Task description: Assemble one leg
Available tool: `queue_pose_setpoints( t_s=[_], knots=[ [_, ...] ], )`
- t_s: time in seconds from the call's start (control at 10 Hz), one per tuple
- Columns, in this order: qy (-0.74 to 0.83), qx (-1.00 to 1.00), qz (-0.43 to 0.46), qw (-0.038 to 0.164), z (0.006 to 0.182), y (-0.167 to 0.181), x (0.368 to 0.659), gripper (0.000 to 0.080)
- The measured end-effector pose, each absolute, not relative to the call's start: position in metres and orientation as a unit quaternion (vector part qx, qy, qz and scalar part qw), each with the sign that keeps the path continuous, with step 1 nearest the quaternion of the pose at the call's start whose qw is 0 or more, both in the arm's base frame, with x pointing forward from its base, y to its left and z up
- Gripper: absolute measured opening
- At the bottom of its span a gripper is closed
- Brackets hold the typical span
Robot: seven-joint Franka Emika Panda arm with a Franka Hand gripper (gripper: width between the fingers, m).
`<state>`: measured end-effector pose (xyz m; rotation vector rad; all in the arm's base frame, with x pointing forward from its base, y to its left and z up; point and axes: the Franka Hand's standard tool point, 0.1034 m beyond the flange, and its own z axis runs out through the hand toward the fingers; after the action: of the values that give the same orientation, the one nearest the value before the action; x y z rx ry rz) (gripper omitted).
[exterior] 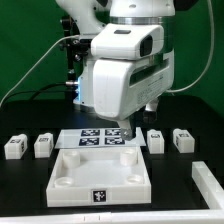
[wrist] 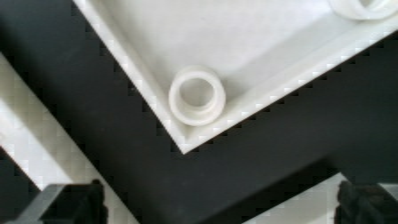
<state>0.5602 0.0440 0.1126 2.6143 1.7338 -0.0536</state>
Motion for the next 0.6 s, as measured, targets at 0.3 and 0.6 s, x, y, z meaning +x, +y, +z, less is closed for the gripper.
queue_pose_setpoints(
  t_s=[0.3, 0.6],
  knots=[
    [0.674, 0.739, -0.027, -0.004, 0.103, 0.023, 0.506, 0.065],
    [0.731, 0.681, -0.031, -0.006, 0.1, 0.011, 0.503, 0.065]
  ],
)
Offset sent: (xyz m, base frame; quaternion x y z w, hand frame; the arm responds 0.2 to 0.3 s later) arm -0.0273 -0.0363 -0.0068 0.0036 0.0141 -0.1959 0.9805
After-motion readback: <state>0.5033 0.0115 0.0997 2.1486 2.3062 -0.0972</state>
